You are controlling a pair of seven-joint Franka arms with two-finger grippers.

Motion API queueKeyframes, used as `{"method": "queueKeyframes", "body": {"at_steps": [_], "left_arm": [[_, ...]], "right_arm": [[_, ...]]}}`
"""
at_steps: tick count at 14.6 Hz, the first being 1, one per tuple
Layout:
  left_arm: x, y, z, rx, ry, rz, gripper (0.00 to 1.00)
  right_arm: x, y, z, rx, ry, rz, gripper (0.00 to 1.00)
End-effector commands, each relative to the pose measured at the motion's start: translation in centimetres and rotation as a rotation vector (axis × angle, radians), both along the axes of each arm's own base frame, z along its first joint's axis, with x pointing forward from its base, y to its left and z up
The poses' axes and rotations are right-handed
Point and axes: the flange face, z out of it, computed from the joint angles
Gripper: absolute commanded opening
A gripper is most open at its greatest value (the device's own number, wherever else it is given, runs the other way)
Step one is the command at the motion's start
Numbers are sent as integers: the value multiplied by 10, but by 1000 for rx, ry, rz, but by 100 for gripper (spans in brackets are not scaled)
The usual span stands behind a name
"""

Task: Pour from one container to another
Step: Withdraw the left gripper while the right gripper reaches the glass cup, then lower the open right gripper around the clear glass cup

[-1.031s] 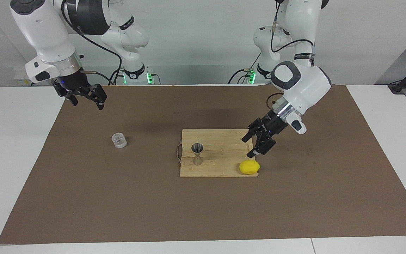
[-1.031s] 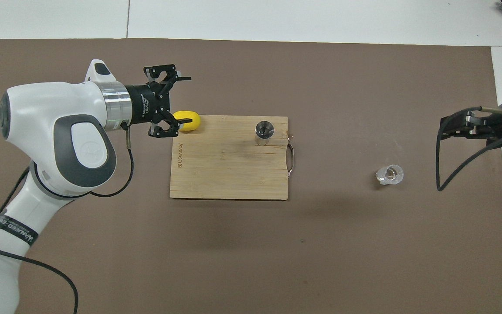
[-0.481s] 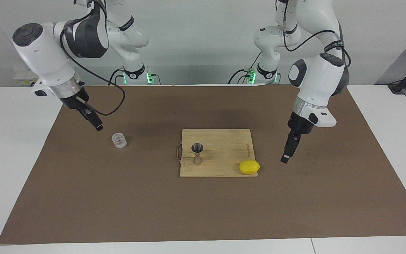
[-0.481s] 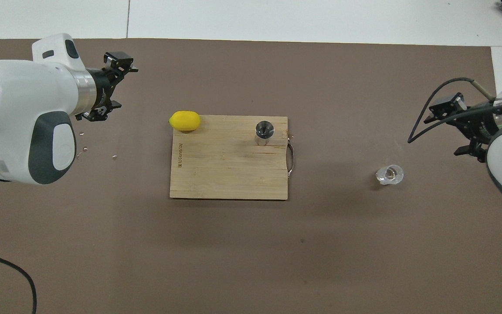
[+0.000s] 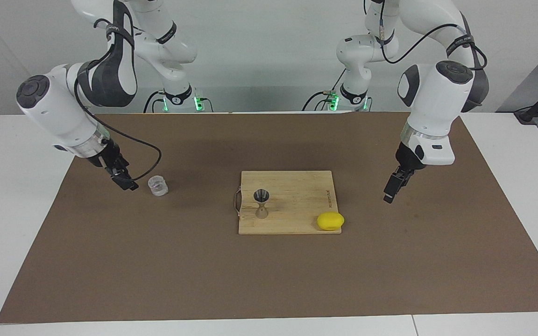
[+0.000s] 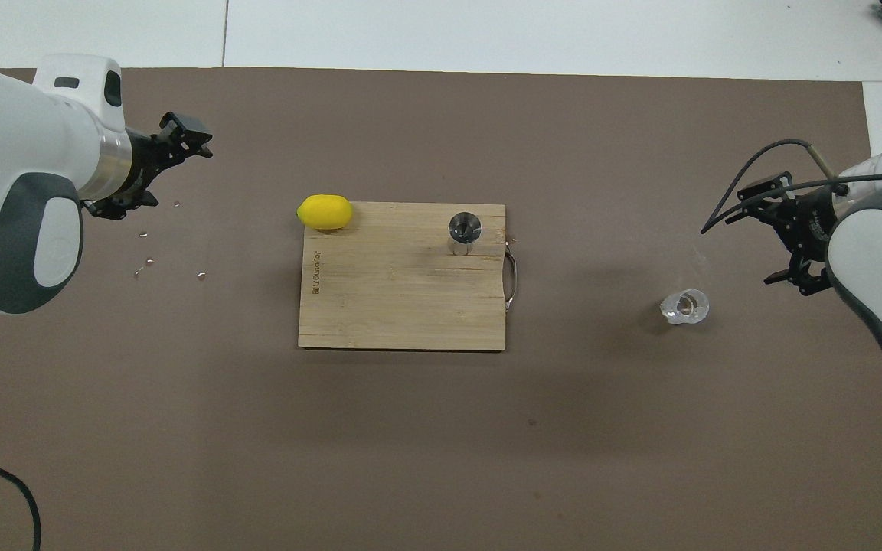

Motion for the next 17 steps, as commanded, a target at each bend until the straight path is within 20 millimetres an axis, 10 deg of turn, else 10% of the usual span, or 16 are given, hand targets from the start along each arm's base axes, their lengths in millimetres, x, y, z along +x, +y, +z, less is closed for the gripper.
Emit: {"method": "queueKeyframes", "body": {"at_steps": [1, 8, 17], "left_arm": [[-8, 21, 11, 91, 23, -287, 100], [-42, 59, 49, 203, 125, -734, 100], [-74, 92, 118, 137, 263, -717, 100]], "right_arm": [[-6, 1, -9, 19, -15, -42, 100], [-6, -47, -53, 174, 23, -234, 100], [-9, -66, -109, 333, 65, -430, 100]]}}
